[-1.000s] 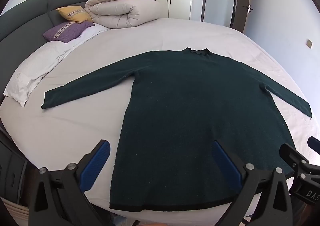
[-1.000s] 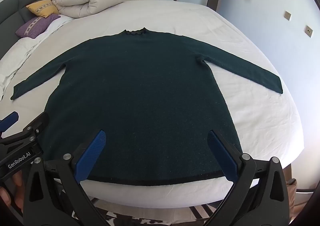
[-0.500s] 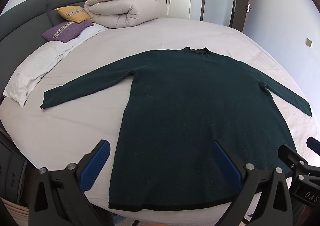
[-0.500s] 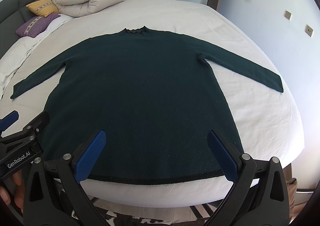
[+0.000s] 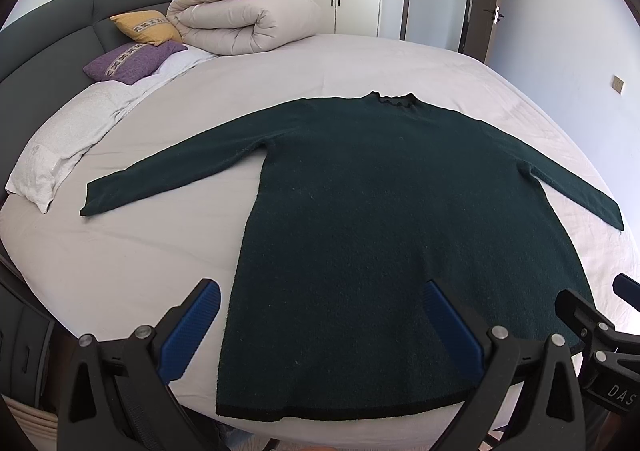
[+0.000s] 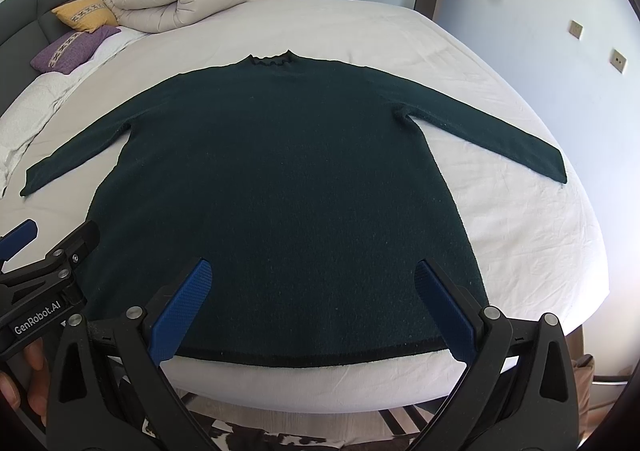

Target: Fold small clothes

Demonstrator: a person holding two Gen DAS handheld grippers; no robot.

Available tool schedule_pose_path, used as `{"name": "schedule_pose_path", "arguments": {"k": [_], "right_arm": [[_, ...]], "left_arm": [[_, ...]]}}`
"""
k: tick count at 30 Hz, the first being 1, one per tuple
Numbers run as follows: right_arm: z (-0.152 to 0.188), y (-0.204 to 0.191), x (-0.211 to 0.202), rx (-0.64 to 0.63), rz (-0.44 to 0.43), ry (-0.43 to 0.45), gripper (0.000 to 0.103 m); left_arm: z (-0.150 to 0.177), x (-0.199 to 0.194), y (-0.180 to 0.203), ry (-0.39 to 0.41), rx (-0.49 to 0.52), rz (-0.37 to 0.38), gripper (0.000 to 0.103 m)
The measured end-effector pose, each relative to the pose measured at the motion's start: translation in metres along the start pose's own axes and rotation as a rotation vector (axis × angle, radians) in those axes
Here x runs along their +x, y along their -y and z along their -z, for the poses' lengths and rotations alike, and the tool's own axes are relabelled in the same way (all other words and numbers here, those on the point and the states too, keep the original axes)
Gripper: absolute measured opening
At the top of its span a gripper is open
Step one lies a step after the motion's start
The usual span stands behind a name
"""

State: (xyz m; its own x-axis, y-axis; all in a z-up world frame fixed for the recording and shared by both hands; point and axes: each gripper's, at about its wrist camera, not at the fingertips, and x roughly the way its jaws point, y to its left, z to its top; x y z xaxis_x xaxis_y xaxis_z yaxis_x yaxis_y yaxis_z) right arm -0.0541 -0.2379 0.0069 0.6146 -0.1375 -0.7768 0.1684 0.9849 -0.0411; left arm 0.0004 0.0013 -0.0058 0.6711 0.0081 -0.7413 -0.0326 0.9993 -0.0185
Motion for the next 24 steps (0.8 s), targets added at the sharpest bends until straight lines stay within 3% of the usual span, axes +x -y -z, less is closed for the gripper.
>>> {"name": "schedule_pose_path", "arguments": {"k": [24], "right_arm": [[0.0025,-0.0006,0.005,0.0,0.003,-0.006,0.103]], "left_arm": [[0.0011,0.0029,-0.0003,-0.004,0.0,-0.001,0.103]]}}
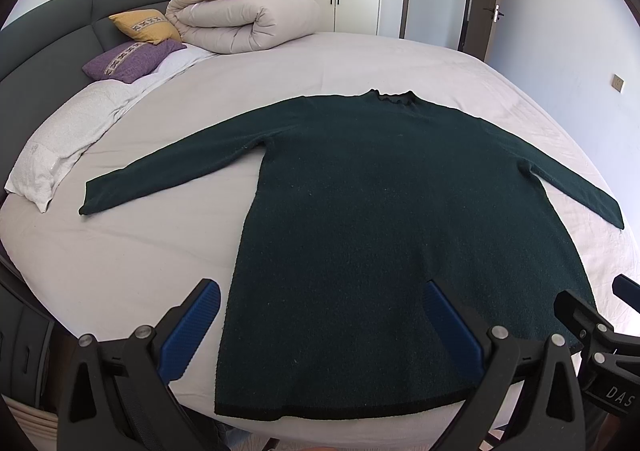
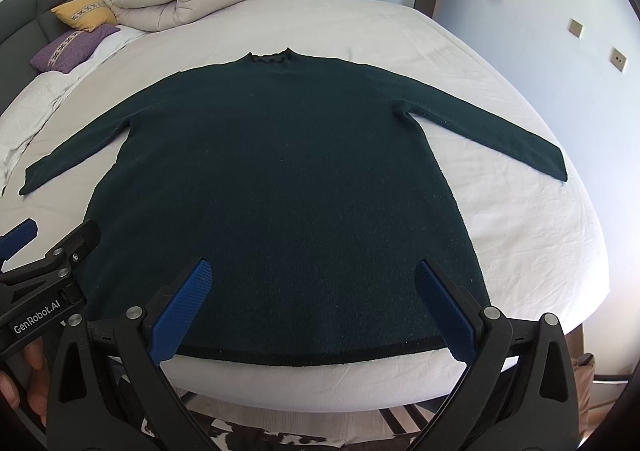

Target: Fold small clothes

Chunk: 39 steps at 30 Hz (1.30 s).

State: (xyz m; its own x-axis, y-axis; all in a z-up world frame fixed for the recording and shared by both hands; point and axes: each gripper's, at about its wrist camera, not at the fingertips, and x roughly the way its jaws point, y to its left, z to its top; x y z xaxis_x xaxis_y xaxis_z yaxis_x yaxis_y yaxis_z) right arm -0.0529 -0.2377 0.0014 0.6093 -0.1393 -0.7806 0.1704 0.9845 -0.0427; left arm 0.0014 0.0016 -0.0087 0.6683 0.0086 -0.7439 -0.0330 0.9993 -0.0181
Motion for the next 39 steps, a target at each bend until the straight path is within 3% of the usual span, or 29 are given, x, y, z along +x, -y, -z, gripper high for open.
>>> {"name": "schedule_pose_path", "arguments": {"k": [39], "right_arm": [[0.006,-0.002,0.006,0.001,0.002,-0.012,0.103]], "left_arm": [[0.015,0.002,0.008,-0.009,0.001,-0.002,0.103]]}}
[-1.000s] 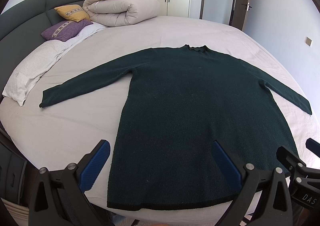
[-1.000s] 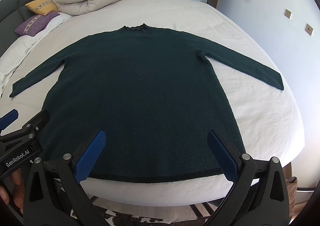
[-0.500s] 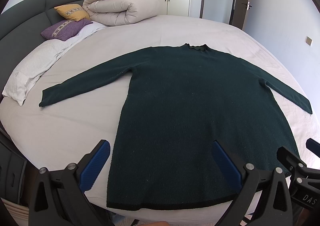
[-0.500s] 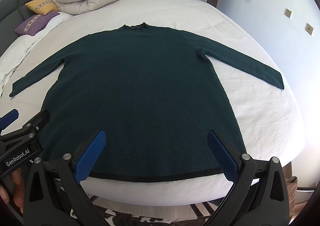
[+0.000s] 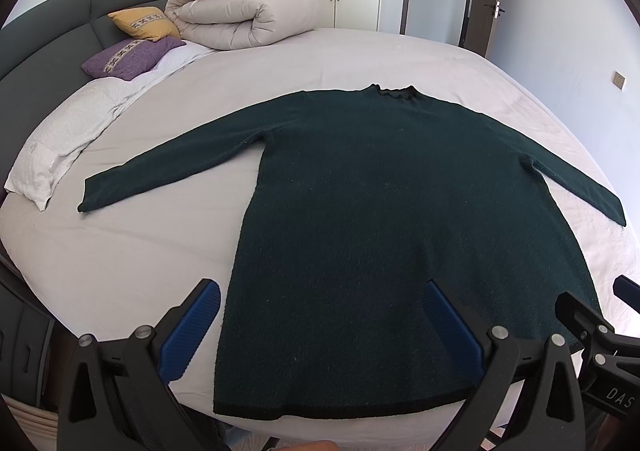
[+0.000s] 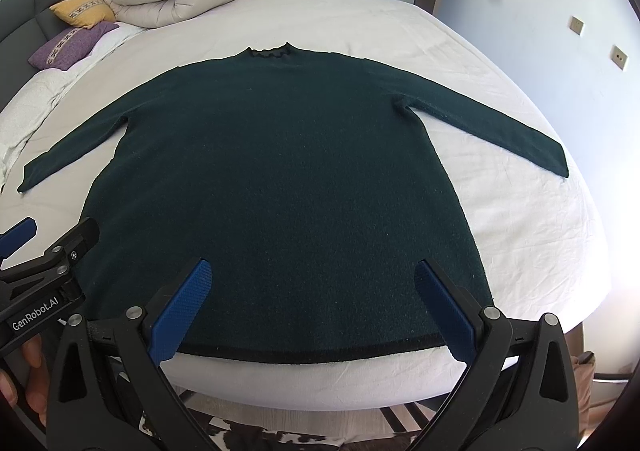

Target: Fold small clothes

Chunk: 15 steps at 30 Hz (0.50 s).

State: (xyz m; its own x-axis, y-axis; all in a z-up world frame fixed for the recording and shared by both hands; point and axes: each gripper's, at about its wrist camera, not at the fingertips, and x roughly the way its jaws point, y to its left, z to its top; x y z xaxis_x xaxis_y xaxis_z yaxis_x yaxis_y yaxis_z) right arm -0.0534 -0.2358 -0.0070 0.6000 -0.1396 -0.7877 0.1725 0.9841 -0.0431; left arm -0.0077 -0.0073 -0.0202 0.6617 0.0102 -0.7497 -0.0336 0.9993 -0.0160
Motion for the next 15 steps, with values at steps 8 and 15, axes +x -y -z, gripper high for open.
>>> {"name": "schedule_pose_path", "arguments": {"k": [8,15], "right_arm": [[0.0003,0.0005,0.0002,-0.001,-0.001,-0.002,0.103],[-0.0005,0.0044,-0.0001,0.014,-0.014,0.007,0.103]], "left_arm": [[0.0014,0.0004,-0.0022,-0.005,0.001,0.008,0.103],[0.0018,0.0014,0.006,0.014,0.046,-0.003,0.103]]}}
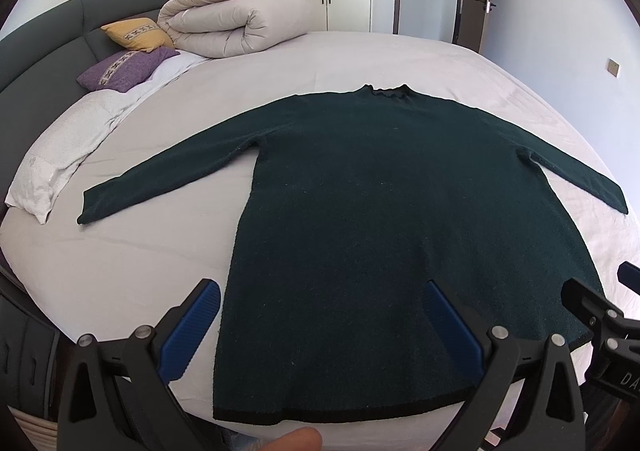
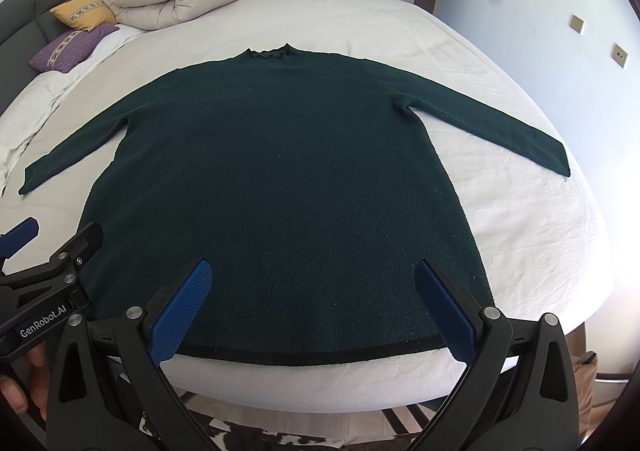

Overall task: Fold small clothes
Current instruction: 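Grasp a sweater sleeve cuff with the right gripper and lift it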

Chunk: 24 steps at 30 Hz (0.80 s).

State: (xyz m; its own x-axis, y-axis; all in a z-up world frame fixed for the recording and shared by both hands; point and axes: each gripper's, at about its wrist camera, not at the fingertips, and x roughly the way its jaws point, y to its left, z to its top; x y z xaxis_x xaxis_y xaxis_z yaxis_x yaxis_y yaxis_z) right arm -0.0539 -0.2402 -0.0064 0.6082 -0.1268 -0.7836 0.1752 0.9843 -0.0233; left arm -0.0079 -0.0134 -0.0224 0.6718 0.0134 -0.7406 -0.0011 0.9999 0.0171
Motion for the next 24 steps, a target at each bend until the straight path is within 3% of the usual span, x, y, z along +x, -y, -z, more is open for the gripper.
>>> {"name": "schedule_pose_path", "arguments": {"k": [3,7,11,16,20,24], "right_arm": [[-0.005,0.018,0.0,0.047,-0.029,0.016,0.103],[-0.018,0.08,-0.001,0.201,-0.128,0.085,0.103],[-0.028,0.175,0.016,0.432,-0.19,0.144,0.103],[-0.02,0.314,0.059,0.87,-0.279,0.204,0.103],[-0.012,0.398,0.102,1.135,-0.348,0.219,0.095],[-0.006,0.454,0.14,1.282,-0.363,0.193,0.082]], "left_arm": [[0.003,0.001,0.004,0.0,0.013,0.011,0.103],[0.005,0.012,0.005,-0.055,0.035,0.068,0.103],[-0.007,0.024,0.005,-0.088,0.02,0.09,0.103],[-0.024,0.041,0.009,-0.126,-0.01,0.222,0.103],[-0.03,0.056,0.02,-0.147,0.0,0.171,0.103],[-0.041,0.067,0.02,-0.168,-0.04,0.125,0.103]]}}
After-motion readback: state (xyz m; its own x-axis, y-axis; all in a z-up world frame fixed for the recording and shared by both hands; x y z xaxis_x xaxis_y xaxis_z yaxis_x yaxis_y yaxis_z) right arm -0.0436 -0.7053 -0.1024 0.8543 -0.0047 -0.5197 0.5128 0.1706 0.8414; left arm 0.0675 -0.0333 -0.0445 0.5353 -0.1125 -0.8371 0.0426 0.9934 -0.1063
